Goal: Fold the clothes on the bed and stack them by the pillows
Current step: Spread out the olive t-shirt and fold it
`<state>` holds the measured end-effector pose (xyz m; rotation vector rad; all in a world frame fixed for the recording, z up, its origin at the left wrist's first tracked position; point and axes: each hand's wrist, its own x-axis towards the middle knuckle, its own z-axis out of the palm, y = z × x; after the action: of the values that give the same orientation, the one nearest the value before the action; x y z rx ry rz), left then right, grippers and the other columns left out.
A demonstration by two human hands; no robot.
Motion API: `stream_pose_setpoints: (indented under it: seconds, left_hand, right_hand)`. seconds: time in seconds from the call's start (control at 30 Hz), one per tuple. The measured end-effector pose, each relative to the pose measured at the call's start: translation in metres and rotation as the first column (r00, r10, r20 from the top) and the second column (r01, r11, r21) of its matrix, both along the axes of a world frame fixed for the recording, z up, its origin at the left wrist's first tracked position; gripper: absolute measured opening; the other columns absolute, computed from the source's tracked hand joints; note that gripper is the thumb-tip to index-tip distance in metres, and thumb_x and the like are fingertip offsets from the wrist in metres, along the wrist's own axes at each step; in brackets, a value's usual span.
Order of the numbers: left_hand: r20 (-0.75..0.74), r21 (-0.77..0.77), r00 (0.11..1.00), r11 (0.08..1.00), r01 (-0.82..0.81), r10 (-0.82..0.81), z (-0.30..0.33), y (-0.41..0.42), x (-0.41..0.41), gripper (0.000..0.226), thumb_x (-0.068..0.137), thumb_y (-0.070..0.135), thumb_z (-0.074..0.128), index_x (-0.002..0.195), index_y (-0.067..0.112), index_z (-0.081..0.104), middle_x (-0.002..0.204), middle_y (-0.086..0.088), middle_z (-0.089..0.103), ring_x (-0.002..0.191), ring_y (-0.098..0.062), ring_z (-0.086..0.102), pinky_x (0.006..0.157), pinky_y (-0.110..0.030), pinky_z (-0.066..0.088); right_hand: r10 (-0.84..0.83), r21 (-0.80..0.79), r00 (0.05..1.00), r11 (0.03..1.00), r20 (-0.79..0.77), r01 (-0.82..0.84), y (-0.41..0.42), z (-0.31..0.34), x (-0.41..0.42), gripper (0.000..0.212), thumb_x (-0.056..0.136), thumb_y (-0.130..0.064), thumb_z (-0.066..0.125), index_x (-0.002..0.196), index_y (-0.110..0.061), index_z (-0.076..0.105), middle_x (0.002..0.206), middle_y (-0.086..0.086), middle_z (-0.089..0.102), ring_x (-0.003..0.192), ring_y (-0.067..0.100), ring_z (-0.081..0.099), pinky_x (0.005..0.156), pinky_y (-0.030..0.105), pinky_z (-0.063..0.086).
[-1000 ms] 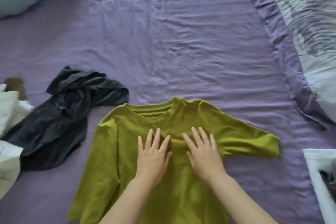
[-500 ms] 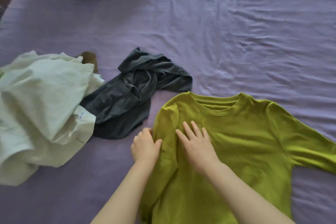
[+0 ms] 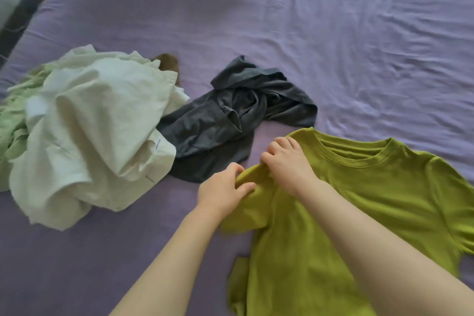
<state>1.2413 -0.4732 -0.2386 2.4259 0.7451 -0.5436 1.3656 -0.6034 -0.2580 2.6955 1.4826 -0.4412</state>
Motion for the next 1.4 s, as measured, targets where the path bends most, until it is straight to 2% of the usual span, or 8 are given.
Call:
stream_pose_setpoints:
  seconds: [0.2, 0.47, 0.63, 0.8, 0.87, 1.0, 1.17, 1.4]
  left_hand:
    - [-0.283, -0.055, 0.959, 0.998, -0.016, -0.001, 0.008, 0.062, -0.017, 0.034, 0.075, 0.057, 0.062, 0.068, 0.023, 0.06, 0.067, 0.009, 0.06, 0.07, -0.01, 0.059, 0.054, -0.026, 0.038]
    - [0.024, 0.347, 0.987, 0.925, -0.155, 0.157, 0.015, 0.088, -0.002, 0.026, 0.088, 0.05, 0.056, 0.083, 0.025, 0.051, 0.08, 0.004, 0.055, 0.086, -0.024, 0.058, 0.062, -0.03, 0.036]
    - [0.27, 0.624, 0.918, 0.779, 0.064, -0.291, 0.007, 0.049, -0.007, 0.018, 0.072, 0.013, 0.072, 0.089, 0.015, 0.066, 0.089, -0.008, 0.06, 0.081, -0.031, 0.057, 0.066, -0.039, 0.043]
    - [0.297, 0.472, 0.766, 0.785, 0.402, -0.57, -0.026, -0.014, -0.022, 0.031, 0.085, 0.019, 0.048, 0.109, 0.017, 0.067, 0.112, -0.009, 0.065, 0.101, -0.03, 0.063, 0.079, -0.037, 0.052]
    - [-0.01, 0.317, 0.867, 0.82, 0.476, -0.499, -0.038, -0.017, -0.029, 0.052, 0.097, 0.045, 0.03, 0.146, 0.027, 0.033, 0.156, -0.007, 0.025, 0.142, -0.03, 0.025, 0.109, -0.054, 0.026]
    - [-0.163, 0.308, 0.892, 0.837, 0.453, -0.422, -0.055, 0.004, -0.042, 0.073, 0.085, 0.073, 0.003, 0.147, 0.038, -0.014, 0.151, 0.006, -0.029, 0.144, -0.029, -0.021, 0.109, -0.062, -0.009]
    - [0.101, 0.434, 0.958, 0.878, 0.201, -0.269, -0.039, 0.019, -0.043, 0.048, 0.098, 0.036, 0.044, 0.143, 0.02, 0.042, 0.155, -0.013, 0.025, 0.144, -0.033, 0.018, 0.114, -0.053, 0.018]
    - [-0.092, 0.541, 0.992, 0.833, 0.119, -0.082, -0.019, 0.054, -0.025, 0.029, 0.086, 0.032, 0.05, 0.113, 0.026, 0.057, 0.101, 0.005, 0.06, 0.101, -0.02, 0.048, 0.077, -0.033, 0.027]
  right_hand:
    - [-0.258, 0.226, 0.954, 0.931, -0.154, 0.288, 0.01, 0.01, 0.0, 0.005, 0.083, -0.006, 0.06, 0.087, -0.008, 0.057, 0.101, 0.008, 0.053, 0.076, 0.034, 0.055, 0.056, 0.036, 0.041]
    - [-0.259, 0.187, 0.86, 0.91, -0.441, 0.37, 0.025, 0.0, -0.012, 0.046, 0.092, -0.012, 0.051, 0.137, -0.012, 0.039, 0.158, 0.008, 0.009, 0.14, 0.024, 0.025, 0.111, 0.035, 0.029]
    - [-0.359, 0.124, 0.915, 0.915, -0.187, 0.384, -0.003, -0.005, -0.055, 0.07, 0.084, -0.026, 0.066, 0.145, -0.017, 0.033, 0.155, 0.018, 0.017, 0.142, 0.037, 0.019, 0.11, 0.053, 0.025]
    - [-0.455, 0.087, 0.889, 0.885, -0.045, 0.457, -0.037, -0.021, -0.099, 0.049, 0.09, -0.04, 0.049, 0.134, -0.019, 0.052, 0.146, 0.02, 0.038, 0.134, 0.042, 0.034, 0.1, 0.065, 0.032]
    - [-0.483, -0.069, 0.874, 0.875, -0.057, 0.479, -0.043, -0.028, -0.101, 0.056, 0.092, -0.055, 0.03, 0.142, -0.031, 0.038, 0.154, 0.015, 0.024, 0.142, 0.038, 0.018, 0.106, 0.065, 0.021]
    - [-0.487, -0.19, 0.872, 0.862, -0.052, 0.47, -0.042, -0.039, -0.093, 0.063, 0.09, -0.065, 0.02, 0.147, -0.043, 0.003, 0.159, 0.005, -0.009, 0.144, 0.031, -0.015, 0.109, 0.063, 0.004]
    - [-0.453, -0.164, 0.887, 0.885, -0.087, 0.436, -0.023, -0.028, -0.091, 0.066, 0.094, -0.058, 0.025, 0.15, -0.03, 0.005, 0.159, 0.005, -0.009, 0.144, 0.03, -0.014, 0.111, 0.059, 0.008]
    - [-0.289, -0.131, 0.939, 0.955, -0.187, 0.267, 0.023, -0.033, -0.073, 0.054, 0.099, -0.045, 0.026, 0.148, -0.035, 0.006, 0.159, 0.0, -0.005, 0.144, 0.031, -0.011, 0.107, 0.065, 0.013]
